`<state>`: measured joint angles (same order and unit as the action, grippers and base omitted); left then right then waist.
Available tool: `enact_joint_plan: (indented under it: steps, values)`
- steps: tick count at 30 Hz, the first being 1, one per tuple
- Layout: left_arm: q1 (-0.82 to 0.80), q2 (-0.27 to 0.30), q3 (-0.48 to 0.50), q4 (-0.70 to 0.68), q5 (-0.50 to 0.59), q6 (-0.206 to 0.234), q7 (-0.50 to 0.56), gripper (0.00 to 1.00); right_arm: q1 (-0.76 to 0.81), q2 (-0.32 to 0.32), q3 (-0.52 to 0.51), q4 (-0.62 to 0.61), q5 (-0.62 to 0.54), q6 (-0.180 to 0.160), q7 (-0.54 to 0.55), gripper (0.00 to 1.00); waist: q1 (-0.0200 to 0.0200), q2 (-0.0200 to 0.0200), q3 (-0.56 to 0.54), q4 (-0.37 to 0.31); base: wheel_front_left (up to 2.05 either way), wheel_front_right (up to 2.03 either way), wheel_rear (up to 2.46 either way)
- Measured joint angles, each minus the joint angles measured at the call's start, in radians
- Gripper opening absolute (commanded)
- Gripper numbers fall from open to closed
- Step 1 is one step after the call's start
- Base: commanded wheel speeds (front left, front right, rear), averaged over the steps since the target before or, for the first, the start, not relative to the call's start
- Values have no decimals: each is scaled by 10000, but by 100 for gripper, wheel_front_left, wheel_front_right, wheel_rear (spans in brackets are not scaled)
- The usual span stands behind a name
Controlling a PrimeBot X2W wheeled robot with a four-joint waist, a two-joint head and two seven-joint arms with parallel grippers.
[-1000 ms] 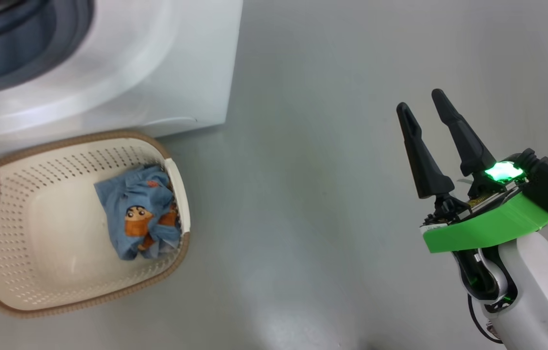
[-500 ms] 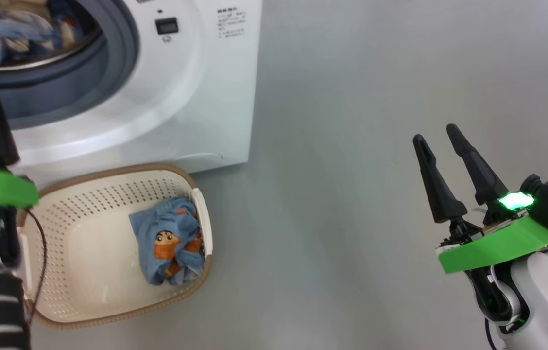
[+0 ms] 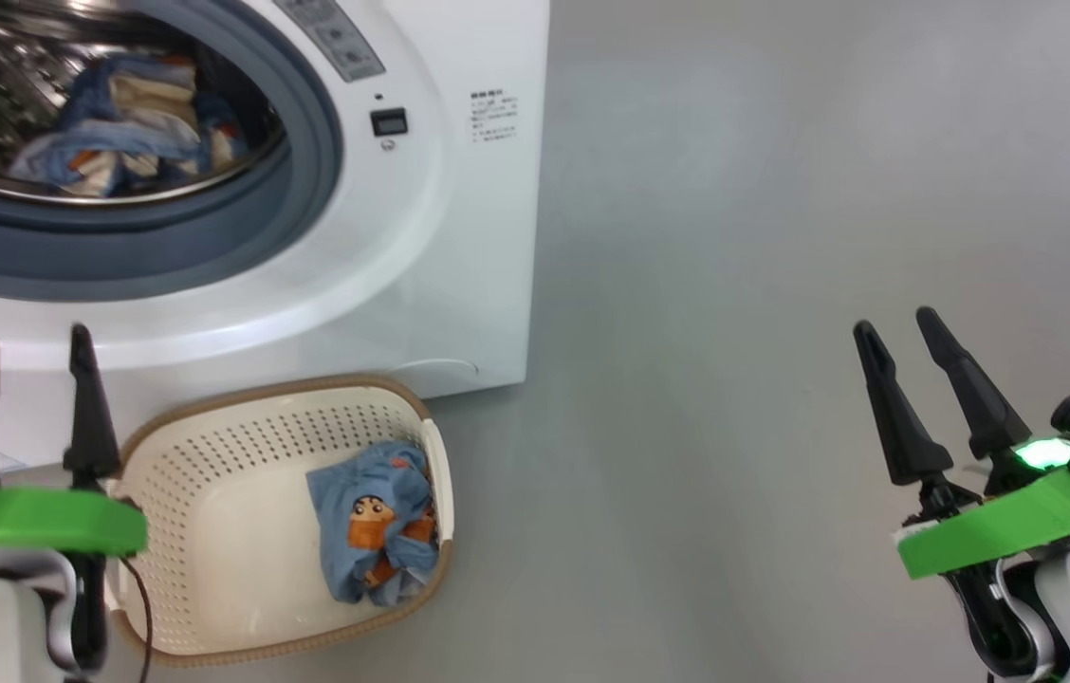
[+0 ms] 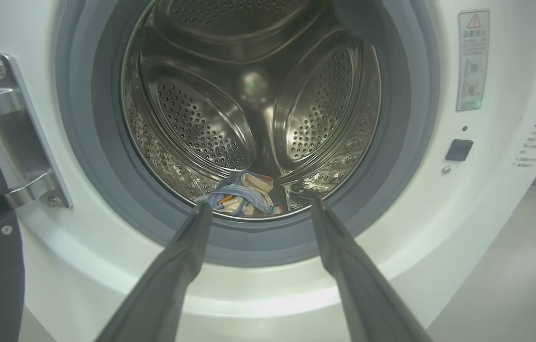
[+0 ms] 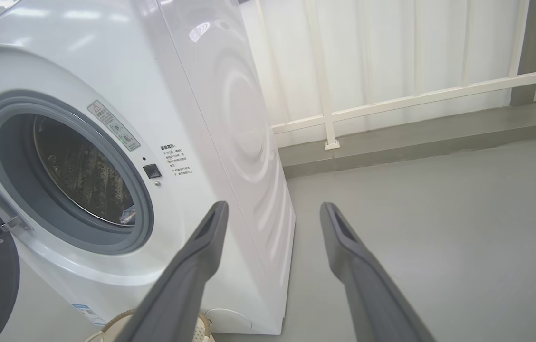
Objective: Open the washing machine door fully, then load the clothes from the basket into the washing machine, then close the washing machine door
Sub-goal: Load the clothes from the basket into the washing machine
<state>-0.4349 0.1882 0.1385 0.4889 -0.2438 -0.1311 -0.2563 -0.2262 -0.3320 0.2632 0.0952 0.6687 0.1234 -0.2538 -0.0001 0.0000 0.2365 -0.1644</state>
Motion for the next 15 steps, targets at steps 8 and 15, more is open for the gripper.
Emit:
enact_joint_plan:
  steps: [8, 15]
  values:
    - [1025, -186, 59, -594, 86, 0, 0, 100, 548, -165, -100, 40, 8, 0, 0, 100, 0, 0, -655, 243, 0, 0, 0]
    - [1800, -259, 94, -1129, 86, 0, 0, 100, 964, -219, -194, 31, 10, 0, 0, 100, 0, 0, -1125, 384, 0, 0, 0]
